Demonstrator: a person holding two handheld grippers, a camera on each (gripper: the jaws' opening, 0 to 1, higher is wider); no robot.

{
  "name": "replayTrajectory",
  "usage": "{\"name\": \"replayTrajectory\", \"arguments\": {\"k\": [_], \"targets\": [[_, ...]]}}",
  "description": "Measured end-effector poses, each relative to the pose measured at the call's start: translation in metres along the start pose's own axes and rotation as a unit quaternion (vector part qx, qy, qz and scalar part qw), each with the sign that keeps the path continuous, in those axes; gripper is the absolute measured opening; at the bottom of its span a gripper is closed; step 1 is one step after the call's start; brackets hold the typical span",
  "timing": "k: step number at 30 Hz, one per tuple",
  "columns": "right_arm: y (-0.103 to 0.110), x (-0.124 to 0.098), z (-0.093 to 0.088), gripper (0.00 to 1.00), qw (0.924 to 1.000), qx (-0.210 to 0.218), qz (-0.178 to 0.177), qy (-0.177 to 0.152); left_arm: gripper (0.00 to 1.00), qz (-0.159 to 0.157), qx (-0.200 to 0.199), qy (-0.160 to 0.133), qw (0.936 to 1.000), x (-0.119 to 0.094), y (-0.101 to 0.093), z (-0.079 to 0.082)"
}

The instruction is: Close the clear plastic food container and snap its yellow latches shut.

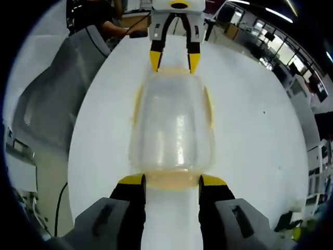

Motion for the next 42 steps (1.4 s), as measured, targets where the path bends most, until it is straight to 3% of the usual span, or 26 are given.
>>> {"name": "replayTrajectory", "arguments": {"k": [28,38,42], "targets": [[-0.0023,0.0034,-0.0004,0.37,0.9999,0.000,0.010,0.004,0.33,-0.010,-0.014,0.002,0.9998,-0.0015,-0.0021,0.0005],[-0.0037,0.0046,-0.0010,0.37,0.9998,0.017,0.007,0.004,0.34,-0.008,0.008,0.006,0.9999,-0.0022,-0.0025,-0.0015],[-0.0022,0.0040,-0.0017,0.41,0.9995,0.029,0.010,0.004,0.36,-0.012,0.010,0.008,0.9999,-0.0027,-0.0049,-0.0020]]}}
Point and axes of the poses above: the point that each gripper's makers call its tool centre point, and the gripper's own axes: x roughly forward along the fingers, y roughly to its left, z roughly out of its top, the point moved 2 cm from there along -x, roughly backward along the fingers, and after that the axes turned 7 degrees about x, right-handed, at the moved point
